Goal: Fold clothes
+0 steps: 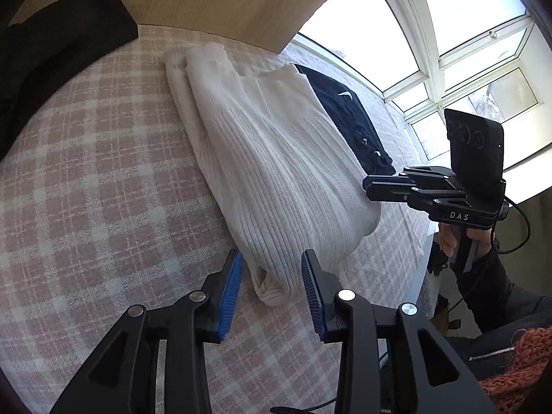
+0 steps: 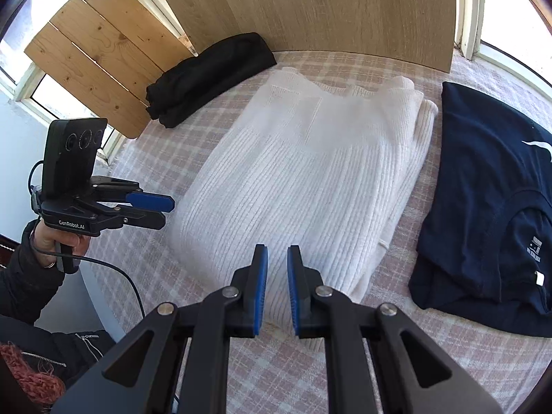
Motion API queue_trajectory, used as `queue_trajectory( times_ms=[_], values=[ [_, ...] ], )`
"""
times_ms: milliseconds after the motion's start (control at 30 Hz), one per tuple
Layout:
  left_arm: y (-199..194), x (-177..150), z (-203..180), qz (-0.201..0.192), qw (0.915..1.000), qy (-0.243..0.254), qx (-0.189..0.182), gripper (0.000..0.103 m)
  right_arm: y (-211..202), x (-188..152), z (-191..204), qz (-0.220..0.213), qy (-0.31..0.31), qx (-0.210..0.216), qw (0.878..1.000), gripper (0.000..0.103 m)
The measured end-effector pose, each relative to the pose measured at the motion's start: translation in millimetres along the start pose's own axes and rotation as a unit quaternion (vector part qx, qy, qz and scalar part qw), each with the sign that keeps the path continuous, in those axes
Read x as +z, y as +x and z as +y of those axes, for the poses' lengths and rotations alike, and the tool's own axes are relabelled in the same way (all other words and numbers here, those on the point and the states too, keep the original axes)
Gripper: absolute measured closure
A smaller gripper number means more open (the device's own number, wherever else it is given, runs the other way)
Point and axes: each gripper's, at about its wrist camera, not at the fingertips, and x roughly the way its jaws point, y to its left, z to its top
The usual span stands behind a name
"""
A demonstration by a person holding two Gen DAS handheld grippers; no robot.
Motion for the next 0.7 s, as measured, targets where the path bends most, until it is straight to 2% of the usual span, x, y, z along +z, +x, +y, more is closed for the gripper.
queue_trajectory(
  times_ms=[133, 233, 300, 433, 500, 600, 667, 700],
  values=[
    [22, 3, -3, 0.017, 0.9997, 0.013, -0.011, 0.066, 4, 6, 10, 0.007, -0.021, -0.007, 1.000, 0.090],
    [31, 5, -7, 0.027, 0.9988, 0.028, -0.030, 0.071, 6, 7, 8, 0.011, -0.019, -0.005, 1.000, 0.090],
    [31, 8, -17, 0.032, 0.9978, 0.048, -0.032, 0.079, 5, 9, 8, 0.010, -0.019, -0.004, 1.000, 0.090],
    [25, 11, -44, 0.035, 0.9932, 0.111, 0.009, 0.079, 4, 25, 20, 0.009, -0.046, -0.001, 0.999, 0.090],
    [34, 10, -37, 0.059, 0.9921, 0.111, 0.004, 0.078, 7, 39, 32, 0.004, -0.066, 0.004, 0.998, 0.090],
    [44, 9, -12, 0.066, 0.9913, 0.069, -0.090, 0.073, 27, 59, 49, 0.020, -0.096, 0.015, 0.995, 0.090],
    [51, 7, -1, 0.073, 0.9879, 0.053, -0.126, 0.071, 44, 69, 59, 0.037, -0.102, 0.032, 0.994, 0.090],
    [51, 6, 3, 0.071, 0.9884, 0.047, -0.126, 0.070, 53, 73, 63, 0.050, -0.108, 0.041, 0.992, 0.090]
  ],
)
